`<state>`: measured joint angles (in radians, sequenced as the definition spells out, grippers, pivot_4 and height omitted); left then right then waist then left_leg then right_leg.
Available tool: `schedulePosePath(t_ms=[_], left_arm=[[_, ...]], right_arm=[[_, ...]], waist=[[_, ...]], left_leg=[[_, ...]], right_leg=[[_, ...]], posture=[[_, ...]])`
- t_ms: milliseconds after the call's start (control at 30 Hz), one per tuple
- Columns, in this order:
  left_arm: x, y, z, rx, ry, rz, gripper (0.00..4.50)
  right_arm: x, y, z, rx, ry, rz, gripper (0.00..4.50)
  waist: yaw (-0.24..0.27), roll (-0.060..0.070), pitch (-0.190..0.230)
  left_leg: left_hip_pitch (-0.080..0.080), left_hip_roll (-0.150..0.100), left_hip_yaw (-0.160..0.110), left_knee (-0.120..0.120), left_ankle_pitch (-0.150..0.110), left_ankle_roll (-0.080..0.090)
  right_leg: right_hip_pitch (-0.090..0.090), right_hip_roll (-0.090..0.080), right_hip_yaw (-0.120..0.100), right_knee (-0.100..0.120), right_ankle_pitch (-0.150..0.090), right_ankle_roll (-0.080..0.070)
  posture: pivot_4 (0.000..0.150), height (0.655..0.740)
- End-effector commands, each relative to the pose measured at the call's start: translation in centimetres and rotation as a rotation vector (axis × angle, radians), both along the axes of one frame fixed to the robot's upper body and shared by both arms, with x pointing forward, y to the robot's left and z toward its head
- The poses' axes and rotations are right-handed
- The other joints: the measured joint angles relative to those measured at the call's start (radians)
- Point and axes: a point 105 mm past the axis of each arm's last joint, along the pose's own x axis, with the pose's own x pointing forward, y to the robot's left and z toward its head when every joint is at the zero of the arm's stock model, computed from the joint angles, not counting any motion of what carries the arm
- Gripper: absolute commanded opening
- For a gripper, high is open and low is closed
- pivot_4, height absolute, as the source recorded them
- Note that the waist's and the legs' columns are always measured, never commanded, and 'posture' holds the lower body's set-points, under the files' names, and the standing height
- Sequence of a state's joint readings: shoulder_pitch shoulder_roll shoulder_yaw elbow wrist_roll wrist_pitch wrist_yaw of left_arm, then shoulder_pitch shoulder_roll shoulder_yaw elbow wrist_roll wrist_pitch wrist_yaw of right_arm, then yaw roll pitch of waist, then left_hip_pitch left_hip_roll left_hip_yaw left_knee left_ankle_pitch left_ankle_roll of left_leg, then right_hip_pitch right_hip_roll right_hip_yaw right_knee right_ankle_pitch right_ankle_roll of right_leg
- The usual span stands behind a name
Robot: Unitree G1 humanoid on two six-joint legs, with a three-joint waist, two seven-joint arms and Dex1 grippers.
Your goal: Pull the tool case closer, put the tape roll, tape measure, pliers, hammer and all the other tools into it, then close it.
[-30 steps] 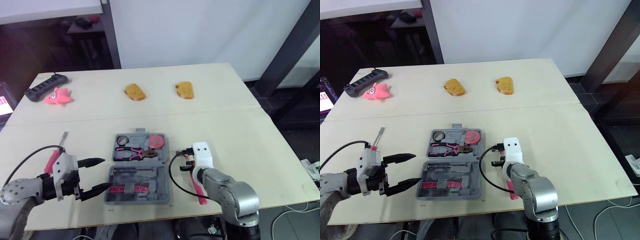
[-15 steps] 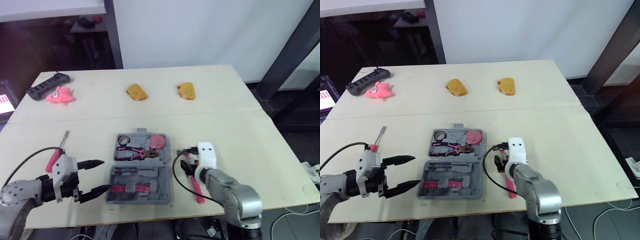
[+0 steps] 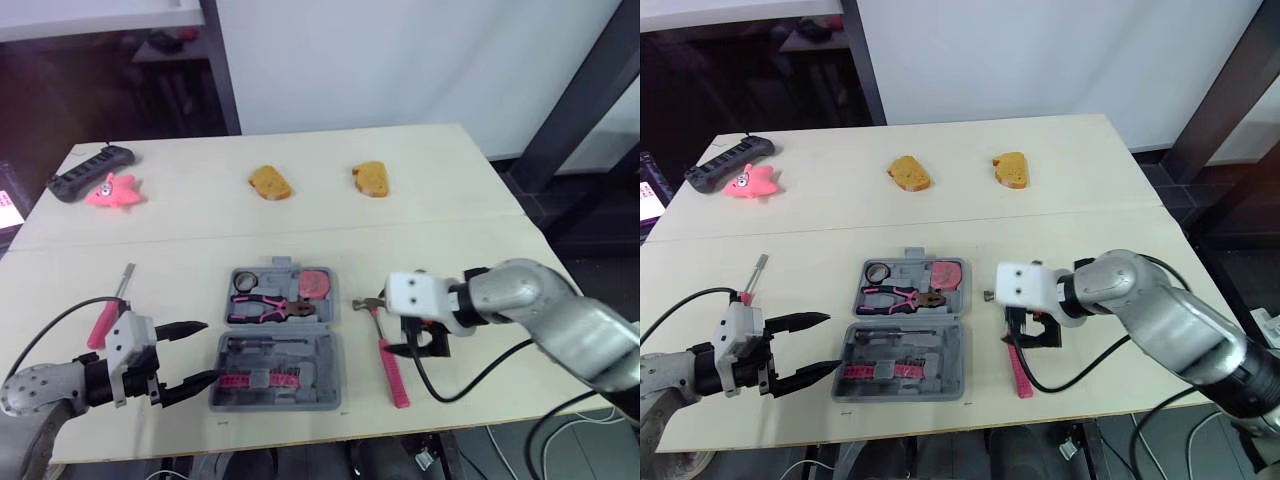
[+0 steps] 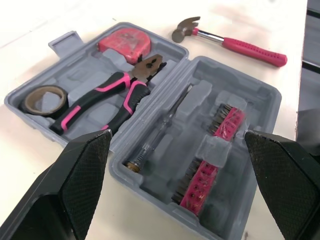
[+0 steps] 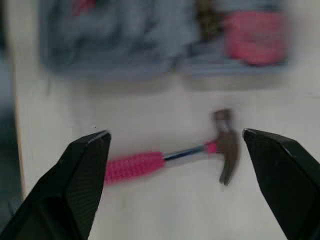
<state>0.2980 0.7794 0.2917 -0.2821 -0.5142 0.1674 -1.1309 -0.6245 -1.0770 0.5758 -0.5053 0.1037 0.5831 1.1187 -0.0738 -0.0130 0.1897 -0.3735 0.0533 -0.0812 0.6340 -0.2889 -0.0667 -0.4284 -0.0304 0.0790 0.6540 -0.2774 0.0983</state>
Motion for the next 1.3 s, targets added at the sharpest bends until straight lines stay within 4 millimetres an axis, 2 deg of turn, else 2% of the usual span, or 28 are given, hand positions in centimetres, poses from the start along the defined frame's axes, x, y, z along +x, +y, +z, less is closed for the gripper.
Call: schedulePosePath(t_ms=[33, 167, 367, 600, 833, 933, 967, 1000, 1100, 1167, 1200, 1300], left_arm=[[-0.7, -0.9, 0.8, -0.015, -0.027, -0.040, 4.50], [-1.9, -1.8, 0.5, -0.031, -0.001, -0.078, 4.50], [-2.1, -2.4, 0.6, -0.041, 0.000, -0.090, 4.50], [-1.7, -2.4, 0.7, -0.039, -0.015, -0.073, 4.50], [-1.8, -2.7, 0.9, -0.052, -0.024, -0.068, 4.50], [-1.9, -2.9, 1.0, -0.062, -0.028, -0.070, 4.50], [-1.8, -2.9, 1.0, -0.068, -0.033, -0.070, 4.50], [-1.8, -3.1, 1.2, -0.080, -0.044, -0.069, 4.50], [-1.5, -3.5, 1.3, -0.115, -0.074, -0.069, 4.50], [-1.2, -3.9, 1.5, -0.149, -0.098, -0.075, 4.50], [-1.1, -4.1, 1.5, -0.163, -0.110, -0.086, 4.50], [-0.6, -4.5, 1.8, -0.208, -0.141, -0.094, 4.50]], right_arm=[[1.1, 0.0, -0.2, -0.222, -0.134, 0.339, 4.45], [3.5, 0.2, -0.8, -0.423, -0.263, 0.605, 4.45], [4.8, 1.0, -2.0, -0.537, -0.332, 0.837, 4.45], [4.5, 1.6, -4.3, -0.623, -0.350, 0.967, 4.45], [4.4, 1.3, -6.6, -0.690, -0.303, 1.011, 4.45], [4.1, 1.9, -6.8, -0.667, -0.293, 1.021, 3.62], [4.1, 2.1, -6.8, -0.667, -0.294, 1.021, 3.20], [4.2, 2.4, -6.6, -0.661, -0.302, 1.021, 2.59], [4.5, 3.3, -6.2, -0.631, -0.329, 1.012, 1.33], [4.8, 3.6, -5.8, -0.612, -0.349, 0.994, 0.21], [5.0, 3.7, -5.6, -0.602, -0.354, 0.978, 0.01], [5.4, 3.9, -4.7, -0.560, -0.366, 0.927, 0.01]], waist=[[0.003, 0.000, 0.000], [0.002, 0.000, 0.001], [0.010, 0.000, 0.001], [0.007, 0.000, 0.001], [0.006, 0.000, 0.001], [0.005, 0.000, 0.001], [0.005, 0.000, 0.001], [0.004, 0.000, 0.001], [0.001, 0.000, 0.001], [0.002, 0.000, 0.001], [0.003, 0.000, 0.001], [0.008, 0.001, 0.001]], left_leg=[[0.000, 0.000, 0.001, 0.001, 0.000, 0.000], [0.001, 0.000, 0.000, 0.000, 0.000, 0.000], [0.000, 0.000, 0.000, 0.001, 0.001, -0.001], [0.001, 0.000, -0.001, 0.002, 0.001, -0.001], [0.001, 0.000, -0.001, 0.009, 0.000, -0.001], [0.002, 0.000, -0.001, 0.011, 0.000, -0.001], [0.002, 0.000, -0.002, 0.012, 0.000, -0.001], [0.002, 0.000, -0.002, 0.012, 0.000, -0.001], [0.003, 0.000, -0.002, 0.012, 0.000, 0.000], [0.004, 0.000, -0.003, 0.012, 0.000, 0.000], [0.004, 0.000, -0.003, 0.012, 0.000, 0.000], [0.003, 0.000, -0.003, 0.013, 0.000, 0.000]], right_leg=[[0.000, 0.000, 0.001, -0.001, 0.001, 0.000], [0.000, 0.000, 0.000, 0.000, 0.002, -0.001], [0.001, 0.000, 0.000, 0.000, 0.002, -0.002], [0.001, 0.000, 0.000, 0.002, 0.002, -0.002], [0.001, 0.001, 0.000, 0.010, 0.002, -0.002], [0.003, 0.001, 0.000, 0.010, 0.001, -0.003], [0.003, 0.001, 0.000, 0.010, 0.001, -0.003], [0.004, 0.001, 0.000, 0.010, 0.001, -0.003], [0.004, 0.002, 0.000, 0.011, 0.002, -0.003], [0.004, 0.002, 0.000, 0.012, 0.002, -0.003], [0.004, 0.003, 0.000, 0.012, 0.002, -0.003], [0.004, 0.002, 0.000, 0.012, 0.002, -0.003]], posture=[[0.150, 0.7400], [0.150, 0.7400], [0.150, 0.7400], [0.150, 0.7400], [0.150, 0.7400], [0.150, 0.7400], [0.150, 0.7400], [0.150, 0.7400], [0.150, 0.7400], [0.150, 0.7400], [0.150, 0.7400], [0.150, 0.7400]])
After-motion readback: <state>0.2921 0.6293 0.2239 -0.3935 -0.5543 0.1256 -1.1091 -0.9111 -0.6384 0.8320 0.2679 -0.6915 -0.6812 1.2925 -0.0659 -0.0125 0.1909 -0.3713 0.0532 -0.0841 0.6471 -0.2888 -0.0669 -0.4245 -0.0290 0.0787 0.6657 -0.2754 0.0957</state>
